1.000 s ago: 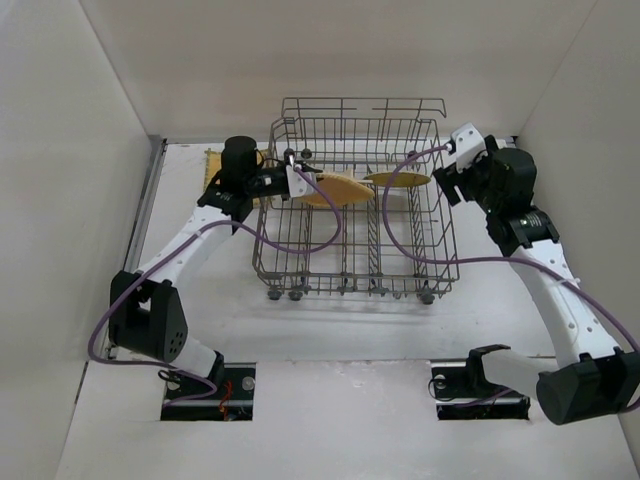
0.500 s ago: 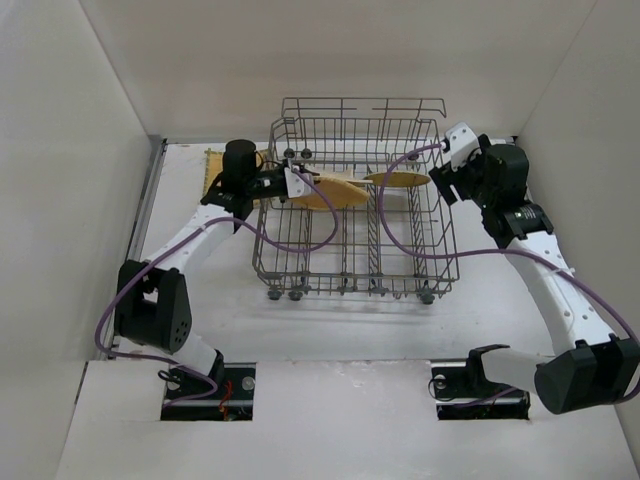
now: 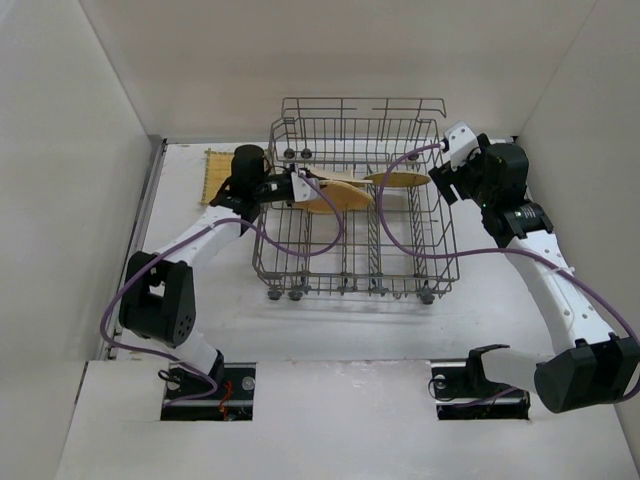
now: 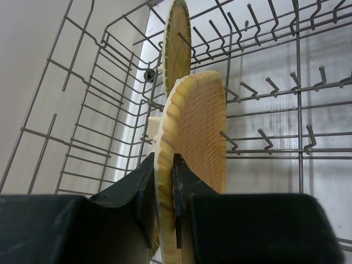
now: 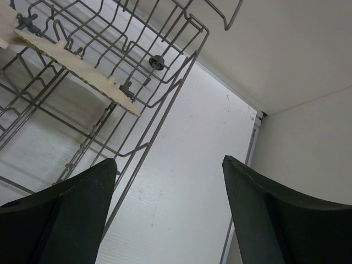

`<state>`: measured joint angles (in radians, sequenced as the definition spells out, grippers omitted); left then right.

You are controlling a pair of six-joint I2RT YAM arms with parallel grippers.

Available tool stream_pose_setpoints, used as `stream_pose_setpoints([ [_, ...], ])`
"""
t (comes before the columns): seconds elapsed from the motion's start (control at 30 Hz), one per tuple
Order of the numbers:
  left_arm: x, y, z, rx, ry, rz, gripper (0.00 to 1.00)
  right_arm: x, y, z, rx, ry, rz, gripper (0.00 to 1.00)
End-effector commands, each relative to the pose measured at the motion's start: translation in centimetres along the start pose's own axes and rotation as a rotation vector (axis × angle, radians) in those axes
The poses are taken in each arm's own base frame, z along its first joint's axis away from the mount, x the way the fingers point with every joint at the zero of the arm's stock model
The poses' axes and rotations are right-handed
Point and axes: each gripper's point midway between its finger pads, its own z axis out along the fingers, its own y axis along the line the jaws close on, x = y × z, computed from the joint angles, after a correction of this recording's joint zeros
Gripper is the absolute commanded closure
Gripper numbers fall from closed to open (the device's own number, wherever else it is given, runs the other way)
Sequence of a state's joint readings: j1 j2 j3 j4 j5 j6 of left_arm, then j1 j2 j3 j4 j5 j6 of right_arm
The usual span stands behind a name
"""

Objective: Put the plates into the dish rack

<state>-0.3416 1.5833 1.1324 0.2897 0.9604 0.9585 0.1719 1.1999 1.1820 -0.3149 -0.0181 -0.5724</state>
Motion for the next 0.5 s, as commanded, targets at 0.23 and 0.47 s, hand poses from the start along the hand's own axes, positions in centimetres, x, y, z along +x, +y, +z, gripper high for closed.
stream_pose_setpoints([
  [0.23, -2.7, 0.7, 1.8, -0.012, -0.084, 0.055, 0.95, -1.6, -0.7, -1.0, 0.014, -0.038, -0.016, 0.16],
  [0.47, -3.0, 0.2, 0.6, -0.069, -0.103, 0.105, 0.50, -1.6, -0.7, -1.0, 0.018, -0.041, -0.020, 0.12],
])
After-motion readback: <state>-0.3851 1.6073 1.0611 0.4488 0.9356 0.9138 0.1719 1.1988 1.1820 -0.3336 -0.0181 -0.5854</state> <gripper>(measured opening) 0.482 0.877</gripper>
